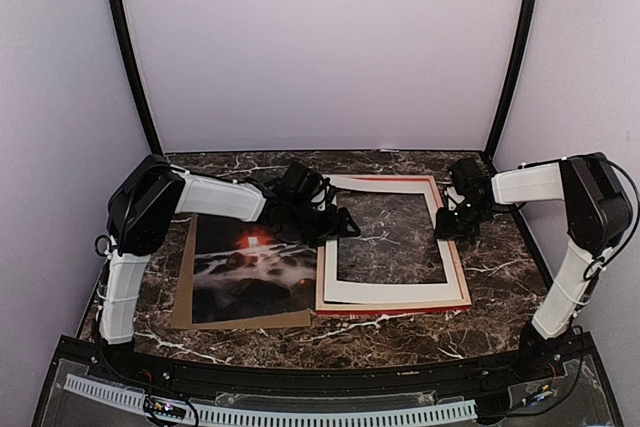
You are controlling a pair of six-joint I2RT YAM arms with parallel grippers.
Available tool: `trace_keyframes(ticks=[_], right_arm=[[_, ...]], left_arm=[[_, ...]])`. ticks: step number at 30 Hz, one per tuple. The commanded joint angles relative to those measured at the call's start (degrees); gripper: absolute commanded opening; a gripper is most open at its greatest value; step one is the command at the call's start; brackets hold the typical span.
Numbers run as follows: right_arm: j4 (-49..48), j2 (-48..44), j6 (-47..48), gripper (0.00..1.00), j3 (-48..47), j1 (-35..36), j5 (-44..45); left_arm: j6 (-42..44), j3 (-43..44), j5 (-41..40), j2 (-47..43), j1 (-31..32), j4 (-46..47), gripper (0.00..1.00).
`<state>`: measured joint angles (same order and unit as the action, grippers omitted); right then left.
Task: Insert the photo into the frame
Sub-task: Adjust the mat board on the frame body.
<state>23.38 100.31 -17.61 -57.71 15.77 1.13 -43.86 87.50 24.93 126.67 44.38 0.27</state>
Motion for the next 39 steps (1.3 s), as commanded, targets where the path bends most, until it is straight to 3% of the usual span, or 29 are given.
trace_keyframes(ticks=[1,22,30,33,39], right_arm=[[0.2,0.6,0.6,0.46,0.3,0.3,1.3],[0.4,0.6,1.1,0.49,-0.6,0.2,1.8],[1.4,-0.7,1.2,0.57,-1.9,0.2,1.3],[1.9,-2.7,1.3,0.6,-2.5,0.1,0.7],[2.8,-7.8,1.0,0.65,-4.2,0.5,0.7]], left_arm=[[2.0,-2.3,-2.1,-4.5,-0.2,-2.5,0.73],[10.9,-7.0,-15.3,-13.3,-1.1,-10.6,0.76],[16.4,-7.3,-23.8,-18.7,-3.3,-18.8,0.79],[17.2,-10.5,-24.2,-21.8,-5.9,-19.7,0.81],[16.1,-20.5,-17.2,-30.8,-13.6,-16.6,0.91]])
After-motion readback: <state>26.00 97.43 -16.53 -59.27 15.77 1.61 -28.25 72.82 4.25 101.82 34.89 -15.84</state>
